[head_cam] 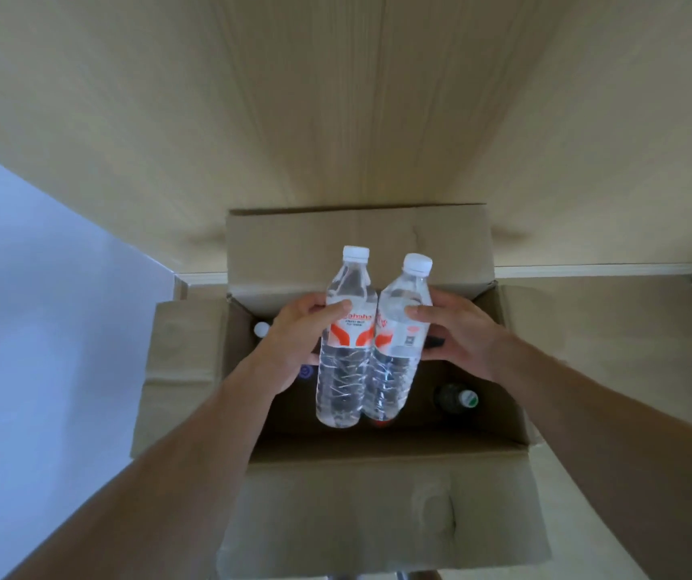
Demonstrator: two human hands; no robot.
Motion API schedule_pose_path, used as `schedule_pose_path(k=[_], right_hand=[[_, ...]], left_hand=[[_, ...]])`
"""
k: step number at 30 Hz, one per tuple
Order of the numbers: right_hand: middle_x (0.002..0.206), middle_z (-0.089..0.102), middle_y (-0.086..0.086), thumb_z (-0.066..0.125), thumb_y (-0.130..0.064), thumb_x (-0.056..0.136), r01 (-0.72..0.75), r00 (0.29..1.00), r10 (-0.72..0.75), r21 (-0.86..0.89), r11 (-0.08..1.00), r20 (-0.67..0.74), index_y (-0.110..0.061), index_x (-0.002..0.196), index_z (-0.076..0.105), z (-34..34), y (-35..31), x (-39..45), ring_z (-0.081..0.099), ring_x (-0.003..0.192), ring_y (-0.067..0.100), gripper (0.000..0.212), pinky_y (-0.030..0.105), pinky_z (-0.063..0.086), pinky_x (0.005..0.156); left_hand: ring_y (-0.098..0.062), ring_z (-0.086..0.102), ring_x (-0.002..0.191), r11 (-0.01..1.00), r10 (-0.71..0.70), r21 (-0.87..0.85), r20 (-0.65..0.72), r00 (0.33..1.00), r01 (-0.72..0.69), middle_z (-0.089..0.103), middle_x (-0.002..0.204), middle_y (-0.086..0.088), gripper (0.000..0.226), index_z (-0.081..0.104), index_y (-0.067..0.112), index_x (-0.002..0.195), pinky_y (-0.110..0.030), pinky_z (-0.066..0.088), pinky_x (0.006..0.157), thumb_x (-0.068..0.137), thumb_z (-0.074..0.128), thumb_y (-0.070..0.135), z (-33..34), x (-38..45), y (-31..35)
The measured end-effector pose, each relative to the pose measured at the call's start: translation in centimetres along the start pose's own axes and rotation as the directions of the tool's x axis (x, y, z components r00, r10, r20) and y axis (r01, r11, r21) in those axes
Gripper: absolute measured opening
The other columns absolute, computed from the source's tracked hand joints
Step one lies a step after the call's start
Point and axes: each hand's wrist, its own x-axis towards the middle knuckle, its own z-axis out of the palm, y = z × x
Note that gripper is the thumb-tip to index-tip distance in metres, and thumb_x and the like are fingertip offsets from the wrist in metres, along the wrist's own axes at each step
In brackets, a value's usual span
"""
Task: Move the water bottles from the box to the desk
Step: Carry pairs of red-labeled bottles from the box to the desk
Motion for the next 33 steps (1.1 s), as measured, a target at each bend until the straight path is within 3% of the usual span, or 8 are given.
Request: schedule_pose_path(k=[8,12,15,18,23,26,29,33], right_hand=[[0.115,0.073,0.013,0.065,-0.037,0.094,-0.030,0.985,0.057,0.164,0.986,-0.164,-0.011,0.129,0.058,4.2,-3.8,-6.2,0.070,0.106,0.032,0.043,0.056,0.055,0.089],[0.121,0.070,0.015,0.055,-0.047,0.098,-0.047,0.980,0.107,0.326,0.944,-0.170,-0.013,0.129,0.060,6.1,-5.9,-9.0,0.067,0.113,0.035,0.046,0.059,0.047,0.102],[0.124,0.069,0.016,0.047,-0.055,0.098,-0.028,0.990,0.086,0.455,0.890,-0.108,-0.012,0.133,0.058,7.4,-7.6,-10.9,0.066,0.115,0.036,0.057,0.057,0.042,0.109],[0.122,0.070,0.016,0.060,-0.057,0.085,-0.030,0.998,0.049,0.396,0.918,-0.038,-0.012,0.132,0.058,8.3,-9.6,-13.2,0.068,0.113,0.034,0.065,0.055,0.047,0.104],[0.115,0.073,0.016,0.076,-0.032,0.084,0.002,0.998,0.018,0.307,0.952,-0.063,-0.005,0.132,0.058,8.4,-12.7,-16.5,0.071,0.105,0.033,0.058,0.048,0.056,0.090],[0.113,0.073,0.018,0.077,-0.037,0.082,0.030,0.992,0.013,0.322,0.946,-0.128,-0.005,0.128,0.059,8.0,-13.9,-17.9,0.071,0.105,0.036,0.059,0.053,0.054,0.096],[0.116,0.072,0.018,0.081,-0.042,0.073,0.066,0.992,-0.023,0.347,0.936,-0.125,-0.005,0.127,0.062,7.5,-15.0,-19.1,0.069,0.109,0.037,0.068,0.057,0.049,0.102],[0.117,0.071,0.020,0.084,-0.040,0.070,0.127,0.988,-0.083,0.384,0.915,-0.131,-0.004,0.128,0.061,6.8,-16.5,-21.7,0.069,0.109,0.038,0.071,0.058,0.049,0.101]], left_hand=[[-0.024,0.070,0.093,0.998,0.021,-0.056,-0.027,0.999,-0.022,0.072,0.088,-0.001,0.047,0.058,0.008,0.103,-0.047,0.054,0.091,0.098,0.054,0.054,0.5,-5.7,4.6],[-0.035,0.069,0.109,0.990,-0.001,-0.143,0.007,1.000,0.002,0.073,0.113,-0.015,0.052,0.064,0.012,0.122,-0.058,0.048,0.103,0.102,0.045,0.055,0.8,-8.5,7.7],[-0.032,0.071,0.108,0.979,-0.010,-0.202,0.014,1.000,0.012,0.074,0.113,-0.012,0.049,0.065,0.018,0.123,-0.056,0.049,0.102,0.101,0.045,0.057,1.5,-10.7,10.0],[-0.032,0.071,0.107,0.981,-0.038,-0.191,0.023,0.999,0.041,0.074,0.113,-0.013,0.048,0.065,0.014,0.124,-0.054,0.050,0.102,0.101,0.048,0.053,1.8,-12.8,12.0],[-0.032,0.069,0.105,0.978,0.012,-0.208,0.123,0.992,0.014,0.069,0.119,-0.023,0.044,0.064,0.005,0.126,-0.049,0.050,0.098,0.095,0.058,0.035,1.6,-16.0,15.0],[-0.033,0.071,0.106,0.977,0.045,-0.215,0.126,0.991,-0.017,0.072,0.116,-0.016,0.056,0.057,0.008,0.130,-0.052,0.054,0.096,0.082,0.071,0.031,2.0,-17.4,16.6],[-0.029,0.075,0.090,0.971,0.056,-0.237,0.087,0.995,-0.034,0.077,0.098,-0.010,0.066,0.052,0.006,0.126,-0.043,0.058,0.074,0.069,0.079,0.023,2.8,-18.6,18.0],[-0.028,0.074,0.093,0.970,0.072,-0.241,0.132,0.989,-0.039,0.075,0.105,-0.011,0.057,0.056,0.014,0.123,-0.048,0.058,0.082,0.074,0.081,0.021,4.3,-19.9,19.6]])
